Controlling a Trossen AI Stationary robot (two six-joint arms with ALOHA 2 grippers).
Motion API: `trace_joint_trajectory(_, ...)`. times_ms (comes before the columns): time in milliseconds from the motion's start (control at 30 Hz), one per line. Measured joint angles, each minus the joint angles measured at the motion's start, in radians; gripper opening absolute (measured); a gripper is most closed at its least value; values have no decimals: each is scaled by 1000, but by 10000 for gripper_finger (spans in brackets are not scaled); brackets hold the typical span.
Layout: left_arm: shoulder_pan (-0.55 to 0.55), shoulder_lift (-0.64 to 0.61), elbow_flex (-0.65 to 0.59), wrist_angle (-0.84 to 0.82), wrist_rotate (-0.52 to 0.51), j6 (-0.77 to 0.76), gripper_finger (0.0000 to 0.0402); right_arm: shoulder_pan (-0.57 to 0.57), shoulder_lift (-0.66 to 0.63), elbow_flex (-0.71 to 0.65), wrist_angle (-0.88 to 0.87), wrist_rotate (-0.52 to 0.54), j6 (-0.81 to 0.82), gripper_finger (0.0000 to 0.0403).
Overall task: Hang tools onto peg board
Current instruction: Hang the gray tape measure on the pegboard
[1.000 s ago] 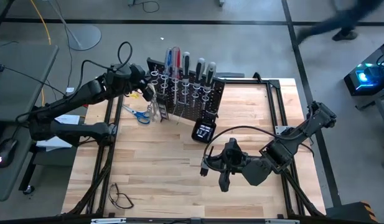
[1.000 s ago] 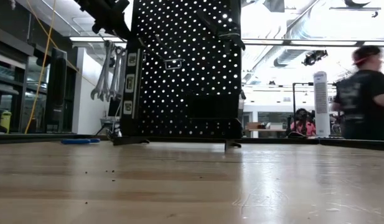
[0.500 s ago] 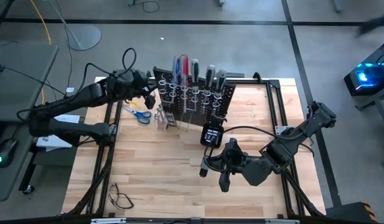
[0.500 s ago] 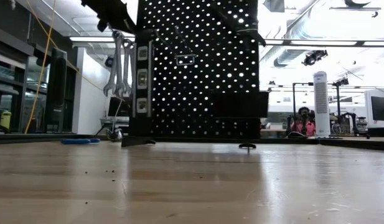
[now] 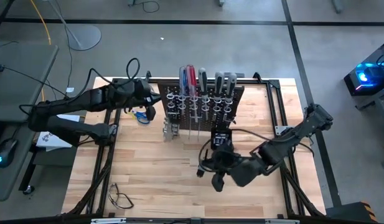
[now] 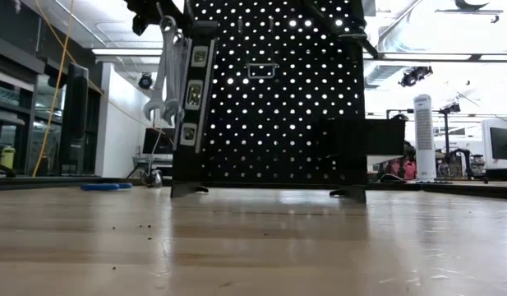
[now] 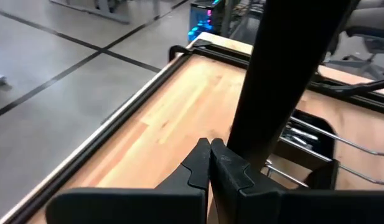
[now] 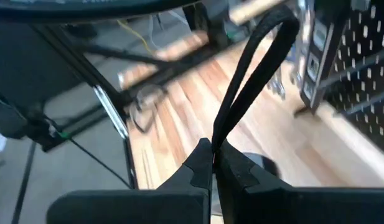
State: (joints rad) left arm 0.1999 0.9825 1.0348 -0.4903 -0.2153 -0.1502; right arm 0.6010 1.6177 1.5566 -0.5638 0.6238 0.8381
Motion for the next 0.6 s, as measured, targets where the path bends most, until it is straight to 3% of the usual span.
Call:
trace_joint_trajectory(200, -67, 0, 0, 31, 0, -33, 0, -35, 81, 0, -97, -58, 208, 0)
trace_joint_trajectory(600, -137, -2, 0, 26, -31, -60, 0, -110, 206, 0, -159, 6, 542, 0)
